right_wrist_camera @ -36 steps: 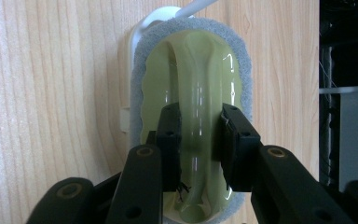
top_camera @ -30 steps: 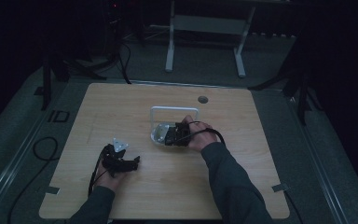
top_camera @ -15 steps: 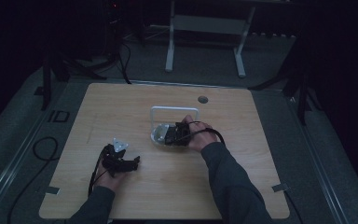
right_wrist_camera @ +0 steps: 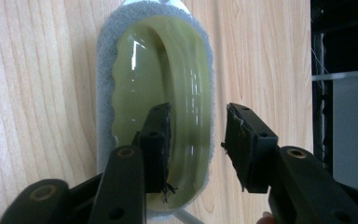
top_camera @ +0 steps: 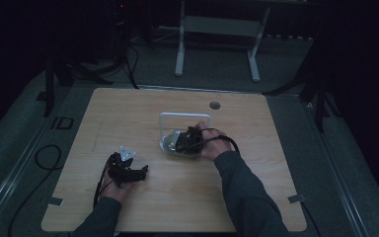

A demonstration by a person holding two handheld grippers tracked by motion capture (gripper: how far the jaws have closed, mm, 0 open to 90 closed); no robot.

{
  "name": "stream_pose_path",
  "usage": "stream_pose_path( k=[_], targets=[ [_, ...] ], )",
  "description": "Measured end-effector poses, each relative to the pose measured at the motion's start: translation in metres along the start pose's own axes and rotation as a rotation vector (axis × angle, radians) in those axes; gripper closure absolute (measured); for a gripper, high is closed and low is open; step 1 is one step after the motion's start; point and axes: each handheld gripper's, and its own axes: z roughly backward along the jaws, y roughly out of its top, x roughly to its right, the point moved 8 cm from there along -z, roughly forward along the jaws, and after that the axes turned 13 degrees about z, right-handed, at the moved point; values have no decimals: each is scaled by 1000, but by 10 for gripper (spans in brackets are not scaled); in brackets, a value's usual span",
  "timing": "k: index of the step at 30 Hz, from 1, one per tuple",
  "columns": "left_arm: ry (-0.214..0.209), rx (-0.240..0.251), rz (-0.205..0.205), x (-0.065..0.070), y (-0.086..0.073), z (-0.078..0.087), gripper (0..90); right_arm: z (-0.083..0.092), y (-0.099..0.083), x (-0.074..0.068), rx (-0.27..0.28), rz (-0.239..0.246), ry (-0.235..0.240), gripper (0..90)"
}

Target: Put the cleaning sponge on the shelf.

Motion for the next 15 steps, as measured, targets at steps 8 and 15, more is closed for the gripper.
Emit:
stream_pose_path(
  k=[8, 15],
  targets=[
    [0, 0, 0, 0, 0, 0, 131, 11, 1, -1, 37, -15, 0, 544],
    [0, 0, 0, 0, 0, 0, 131, 21, 2, -5, 76, -41, 11, 523]
  ],
)
